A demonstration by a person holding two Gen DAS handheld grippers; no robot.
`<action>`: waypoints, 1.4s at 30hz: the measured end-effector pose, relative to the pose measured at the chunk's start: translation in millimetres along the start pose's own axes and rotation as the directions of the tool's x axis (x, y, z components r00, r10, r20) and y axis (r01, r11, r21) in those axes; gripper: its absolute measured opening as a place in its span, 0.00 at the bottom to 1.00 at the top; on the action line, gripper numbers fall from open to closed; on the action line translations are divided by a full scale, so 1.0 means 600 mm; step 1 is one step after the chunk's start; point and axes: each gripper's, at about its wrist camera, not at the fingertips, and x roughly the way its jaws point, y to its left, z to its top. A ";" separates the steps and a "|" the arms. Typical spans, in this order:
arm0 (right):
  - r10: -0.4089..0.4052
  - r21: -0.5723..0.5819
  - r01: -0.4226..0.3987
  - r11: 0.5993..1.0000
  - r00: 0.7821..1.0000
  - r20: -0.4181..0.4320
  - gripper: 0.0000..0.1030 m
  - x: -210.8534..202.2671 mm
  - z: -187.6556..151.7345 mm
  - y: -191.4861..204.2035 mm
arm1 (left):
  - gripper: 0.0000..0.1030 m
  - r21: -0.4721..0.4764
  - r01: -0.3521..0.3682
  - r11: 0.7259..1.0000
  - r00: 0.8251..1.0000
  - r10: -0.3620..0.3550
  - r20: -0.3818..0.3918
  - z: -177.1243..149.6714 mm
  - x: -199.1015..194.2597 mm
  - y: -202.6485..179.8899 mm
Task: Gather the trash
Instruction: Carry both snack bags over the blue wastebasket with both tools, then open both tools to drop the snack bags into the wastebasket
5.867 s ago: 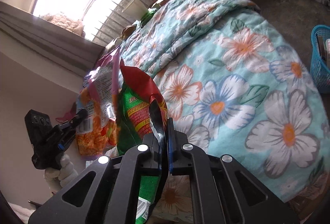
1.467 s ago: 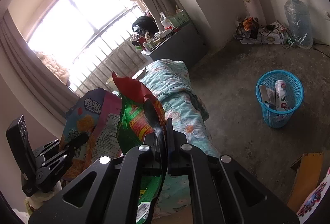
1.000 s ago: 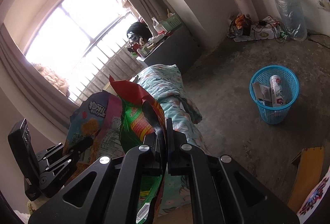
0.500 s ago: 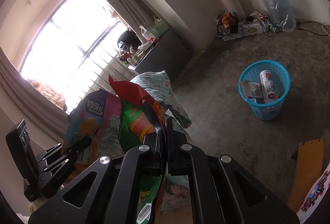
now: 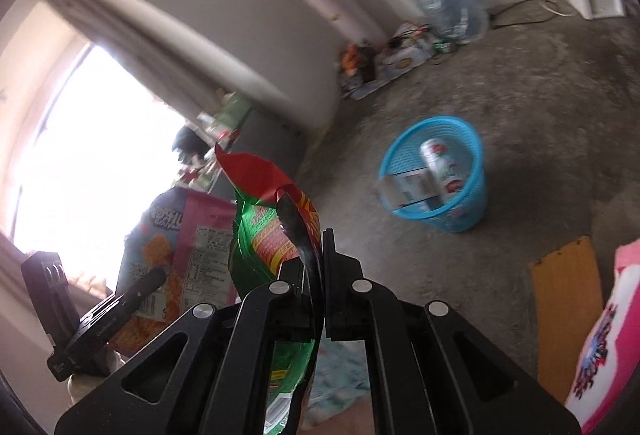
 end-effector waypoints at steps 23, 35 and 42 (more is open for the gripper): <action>-0.262 0.240 0.262 0.935 0.964 -0.033 0.07 0.460 0.198 -0.232 | 0.08 -0.114 0.112 0.987 0.969 -0.134 -0.205 0.162 0.346 0.028; -0.277 0.334 0.254 0.908 0.961 0.023 0.49 0.437 0.179 -0.334 | 0.08 -0.188 0.157 0.970 0.952 -0.199 -0.232 0.194 0.451 -0.017; -0.260 0.334 0.233 0.913 0.965 0.037 0.49 0.357 0.141 -0.354 | 0.54 -0.525 0.222 0.822 0.903 -0.377 -0.209 0.188 0.599 -0.033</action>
